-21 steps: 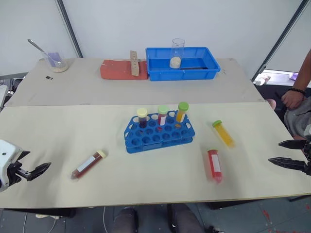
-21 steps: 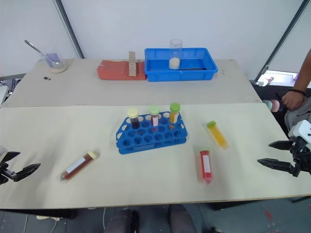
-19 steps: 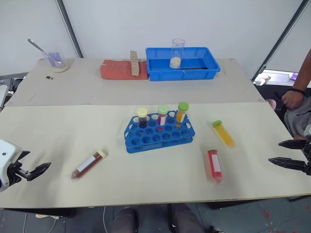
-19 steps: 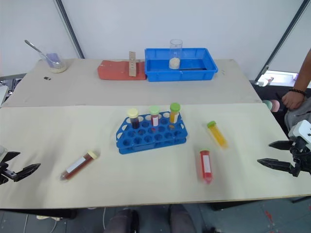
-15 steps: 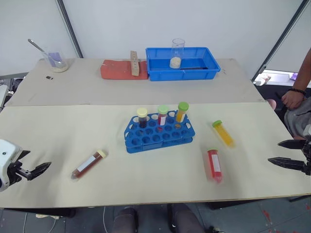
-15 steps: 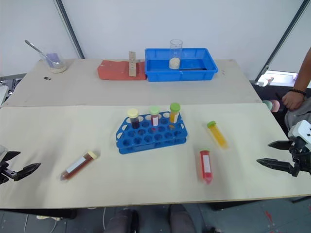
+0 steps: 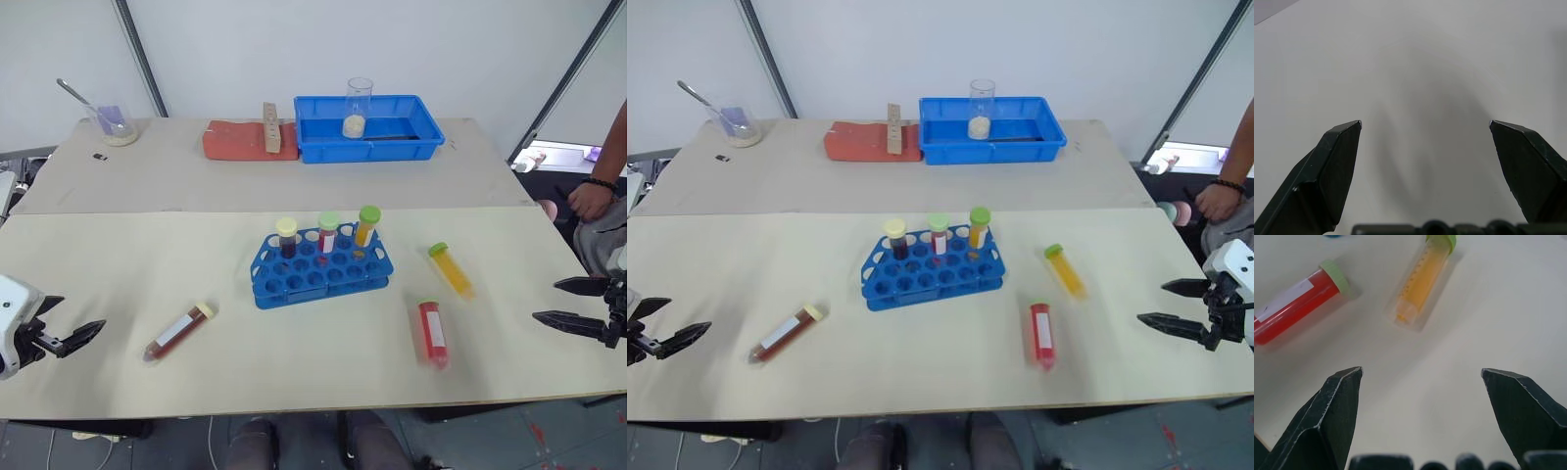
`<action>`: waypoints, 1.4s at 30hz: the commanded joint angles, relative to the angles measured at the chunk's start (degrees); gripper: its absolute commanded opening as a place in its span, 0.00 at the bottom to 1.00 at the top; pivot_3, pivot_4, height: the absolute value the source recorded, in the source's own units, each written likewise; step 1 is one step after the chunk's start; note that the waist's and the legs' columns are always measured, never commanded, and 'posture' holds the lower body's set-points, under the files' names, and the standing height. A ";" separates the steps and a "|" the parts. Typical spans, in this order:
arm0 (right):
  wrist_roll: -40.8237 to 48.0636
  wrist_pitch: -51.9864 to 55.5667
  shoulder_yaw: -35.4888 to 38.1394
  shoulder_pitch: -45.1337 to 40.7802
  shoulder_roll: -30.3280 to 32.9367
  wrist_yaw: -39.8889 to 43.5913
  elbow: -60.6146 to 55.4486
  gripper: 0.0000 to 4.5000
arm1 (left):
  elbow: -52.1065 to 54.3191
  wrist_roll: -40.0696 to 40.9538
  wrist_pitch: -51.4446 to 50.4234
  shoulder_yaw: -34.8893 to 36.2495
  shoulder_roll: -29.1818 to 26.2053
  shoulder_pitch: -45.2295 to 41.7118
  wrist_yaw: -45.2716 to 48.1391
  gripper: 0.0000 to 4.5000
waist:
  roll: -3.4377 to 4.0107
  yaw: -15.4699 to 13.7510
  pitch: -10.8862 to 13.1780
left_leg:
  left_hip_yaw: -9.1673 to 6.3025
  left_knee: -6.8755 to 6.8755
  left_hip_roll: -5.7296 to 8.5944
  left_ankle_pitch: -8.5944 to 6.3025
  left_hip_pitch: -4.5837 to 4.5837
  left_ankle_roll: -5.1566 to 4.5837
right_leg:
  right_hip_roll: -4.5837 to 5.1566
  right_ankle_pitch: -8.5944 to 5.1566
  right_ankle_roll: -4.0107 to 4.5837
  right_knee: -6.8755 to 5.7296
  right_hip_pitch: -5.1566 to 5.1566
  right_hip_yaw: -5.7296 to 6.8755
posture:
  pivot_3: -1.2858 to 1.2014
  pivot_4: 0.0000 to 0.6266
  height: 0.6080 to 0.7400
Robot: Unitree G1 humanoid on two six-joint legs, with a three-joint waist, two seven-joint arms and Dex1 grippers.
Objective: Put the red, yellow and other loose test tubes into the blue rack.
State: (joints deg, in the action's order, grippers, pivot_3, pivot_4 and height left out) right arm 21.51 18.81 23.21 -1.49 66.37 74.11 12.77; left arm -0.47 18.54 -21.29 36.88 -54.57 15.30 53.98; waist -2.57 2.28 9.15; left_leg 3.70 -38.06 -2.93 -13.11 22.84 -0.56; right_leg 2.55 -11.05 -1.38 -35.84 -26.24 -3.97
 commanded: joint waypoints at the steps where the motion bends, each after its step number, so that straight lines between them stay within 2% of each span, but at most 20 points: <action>1: 1.94 1.53 2.07 -1.62 0.25 -0.70 -3.51 0.96 | 5.71 2.77 -0.18 -0.42 -0.78 -0.80 2.76 1.00 | 0.00 0.00 0.00 | 0.00 0.00 0.00 0.00 0.00 -0.01 | 0.00 0.00 0.00 0.00 0.00 0.00 | 0.52 0.24 1.00; 4: 3.53 3.87 2.17 -2.96 0.52 -1.07 -7.14 0.96 | 12.31 1.14 2.55 -4.39 -0.76 -1.04 3.07 1.00 | 0.01 -0.04 0.00 | 0.02 0.00 0.02 0.00 0.01 0.00 | 0.03 0.00 0.00 0.00 0.01 -0.03 | 0.52 0.24 1.00; 8: 4.89 7.00 0.54 -6.27 0.51 -2.46 -11.58 0.96 | 22.67 6.31 -2.08 -8.89 0.39 -5.21 2.40 1.00 | 0.00 -0.19 0.00 | 0.01 0.00 0.02 0.00 0.00 0.00 | 0.01 0.02 -0.02 -0.03 0.04 -0.03 | 0.52 0.24 1.00; 11: 4.95 13.73 -5.60 -11.95 0.98 -4.71 -15.69 0.96 | 30.94 13.96 -8.10 -13.31 0.08 -10.75 2.66 1.00 | 0.01 -0.18 0.00 | -0.02 0.00 0.00 0.23 -0.02 -0.38 | -0.05 0.02 -0.02 -0.06 0.06 -0.03 | 0.52 0.24 1.00; 14: 0.79 19.71 -14.69 -19.98 1.37 -7.02 -14.88 0.96 | 35.33 18.93 -12.10 -17.21 -0.76 -14.49 3.82 1.00 | 0.02 0.34 0.00 | 0.02 0.00 0.01 0.23 -0.03 -0.39 | -0.05 0.02 -0.03 -0.08 0.05 -0.10 | 0.52 0.24 1.00; 18: -6.87 25.00 -27.26 -33.86 -3.52 -10.40 -6.51 0.96 | 37.55 22.12 -13.71 -23.07 -0.43 -20.04 5.10 1.00 | 0.02 0.51 0.01 | 0.00 0.00 0.02 0.24 -0.05 -0.41 | -0.12 0.01 -0.01 -0.10 0.03 -0.12 | 0.52 0.24 1.00; 25: -18.74 25.76 -41.35 -50.82 -12.77 -10.70 15.69 0.96 | 37.34 20.61 -12.37 -32.07 2.28 -27.04 5.37 1.00 | 0.03 0.14 0.01 | -0.14 -0.01 0.11 0.26 0.08 -0.42 | -0.14 0.04 0.00 -0.08 0.05 -0.12 | 0.52 0.24 1.00; 30: -25.39 21.01 -46.44 -59.87 -19.43 -10.30 34.11 0.96 | 37.32 20.07 -12.27 -34.96 3.64 -29.95 5.27 1.00 | 0.03 0.19 0.01 | -0.19 -0.01 0.16 0.25 0.20 -0.43 | -0.13 0.45 -0.17 0.01 0.04 -0.12 | 0.52 0.24 1.00; 36: -29.79 16.59 -46.93 -65.68 -24.87 -10.09 49.15 0.96 | 37.32 19.01 -11.90 -36.67 4.72 -30.61 4.86 1.00 | 0.03 0.27 0.01 | -0.22 -0.01 0.18 0.25 0.27 -0.43 | -0.12 0.45 -0.19 0.06 0.04 -0.10 | 0.52 0.24 1.00; 39: -31.01 16.28 -46.56 -67.58 -26.45 -8.57 52.91 0.78 | 37.20 18.22 -11.34 -37.36 5.00 -30.58 5.00 1.00 | 0.04 0.32 0.01 | -0.24 -0.01 0.19 0.26 0.25 -0.43 | -0.12 0.47 -0.19 0.02 0.04 -0.10 | 0.52 0.24 1.00; 42: -32.16 15.59 -46.31 -68.58 -27.08 -8.10 55.25 0.55 | 36.88 17.55 -10.75 -37.88 5.17 -30.65 5.12 1.00 | 0.04 0.39 0.01 | -0.24 -0.01 0.18 0.26 0.20 -0.43 | -0.13 0.47 -0.19 -0.04 0.05 -0.10 | 0.52 0.24 1.00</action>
State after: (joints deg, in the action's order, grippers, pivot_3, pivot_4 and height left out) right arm -9.72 35.24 -24.03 -68.60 38.86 65.54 67.22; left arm 35.46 36.40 -33.24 -1.09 -49.62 -14.73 59.07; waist -2.53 2.67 9.16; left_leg 3.45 -38.07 -2.75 -12.85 23.03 -0.99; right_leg 2.42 -10.58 -1.57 -35.89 -26.19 -4.07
